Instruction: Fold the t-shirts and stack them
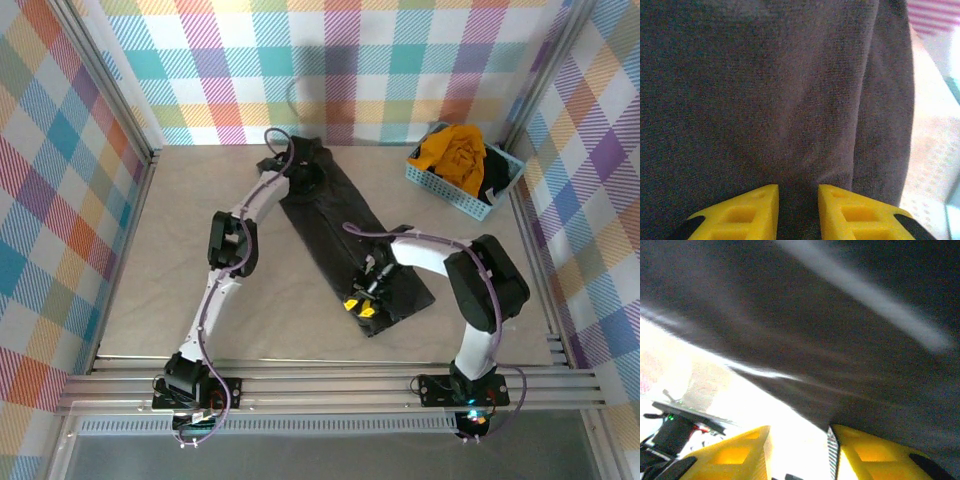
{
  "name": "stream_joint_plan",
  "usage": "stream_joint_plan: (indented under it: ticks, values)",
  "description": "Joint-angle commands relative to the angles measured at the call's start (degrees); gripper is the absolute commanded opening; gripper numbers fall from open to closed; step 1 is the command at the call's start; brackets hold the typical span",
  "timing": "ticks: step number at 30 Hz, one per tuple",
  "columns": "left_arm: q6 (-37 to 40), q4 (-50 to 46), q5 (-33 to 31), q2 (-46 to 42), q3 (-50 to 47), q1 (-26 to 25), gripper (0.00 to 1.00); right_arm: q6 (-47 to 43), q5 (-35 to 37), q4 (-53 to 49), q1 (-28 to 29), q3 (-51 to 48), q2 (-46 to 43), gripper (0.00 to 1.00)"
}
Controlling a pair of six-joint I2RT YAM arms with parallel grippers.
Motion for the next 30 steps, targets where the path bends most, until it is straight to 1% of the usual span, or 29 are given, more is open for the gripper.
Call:
stream_joint_plan:
  ticks: [1, 3, 6, 7, 9, 11, 12, 14, 16, 18, 19, 21, 23, 24, 26, 27, 28, 30]
  values:
    - [-0.36, 6.91, 4.89, 3.21, 3.06, -2.17, 0.27, 8.15, -5.08, 6.38, 3.08, 1.91, 3.44, 0.35]
    - [-0.84, 7.36, 5.55, 4.79, 5.16, -2.55, 0.28, 9.31, -5.01, 7.91, 4.18, 2.70, 4.61, 0.35]
    - [-0.91, 10.13, 5.49, 5.53, 6.14, -2.80, 0.31, 9.23, -4.16, 8.21, 4.37, 4.63, 5.09, 0.36]
    - [-0.90, 10.22, 4.89, 5.45, 6.98, -2.81, 0.34, 8.72, -3.25, 7.44, 4.33, 5.64, 4.61, 0.36]
    - [-0.27, 9.42, 3.81, 4.90, 10.02, -2.77, 0.43, 7.04, -0.97, 5.62, 4.25, 7.33, 2.60, 0.37]
    - [1.09, 6.57, 1.43, 2.34, 12.63, -2.84, 0.58, 5.39, 1.07, 4.32, 3.86, 7.87, -0.87, 0.39]
    - [1.45, 4.98, 0.04, 0.09, 12.39, -2.81, 0.66, 4.69, 1.74, 3.98, 3.27, 7.37, -3.00, 0.41]
    - [1.55, 1.68, -1.22, -4.37, 10.98, -2.78, 0.67, 3.63, 1.22, 2.73, 1.69, 6.34, -5.87, 0.44]
    - [1.14, -1.50, -0.65, -9.82, 6.90, -3.06, 0.67, 1.96, 0.99, 1.13, -0.52, 5.04, -9.09, 0.46]
    - [1.60, -4.27, -0.27, -17.55, -2.28, -4.18, 0.65, -0.42, 1.86, -1.34, -3.74, 3.58, -13.13, 0.47]
    - [1.23, -4.44, -0.01, -21.56, -8.69, -4.93, 0.64, -2.03, 2.34, -2.59, -6.20, 2.55, -15.22, 0.47]
    - [-2.95, -3.97, 1.86, -30.44, -25.10, -6.38, 0.56, -5.47, 2.97, -4.88, -12.36, -0.13, -18.70, 0.46]
    - [-6.38, -4.18, 3.75, -37.72, -39.28, -7.97, 0.47, -9.49, 2.68, -6.04, -18.33, -2.70, -19.61, 0.46]
    - [-8.20, -3.77, 3.81, -41.70, -46.41, -9.01, 0.45, -12.00, 2.78, -6.52, -21.01, -3.56, -19.03, 0.46]
    - [-12.92, 0.16, 3.12, -47.29, -58.98, -10.75, 0.40, -16.02, 3.23, -7.34, -23.96, -4.00, -16.68, 0.45]
    - [-15.51, 2.98, 2.84, -49.34, -63.98, -11.30, 0.38, -17.77, 3.61, -7.42, -24.84, -3.85, -14.95, 0.45]
    - [-16.97, 4.55, 2.30, -50.12, -66.69, -11.46, 0.38, -18.86, 3.86, -7.08, -25.11, -3.80, -13.58, 0.45]
    - [-17.50, 4.85, 0.04, -49.68, -67.88, -11.31, 0.37, -20.25, 4.39, -6.44, -25.12, -3.48, -10.21, 0.44]
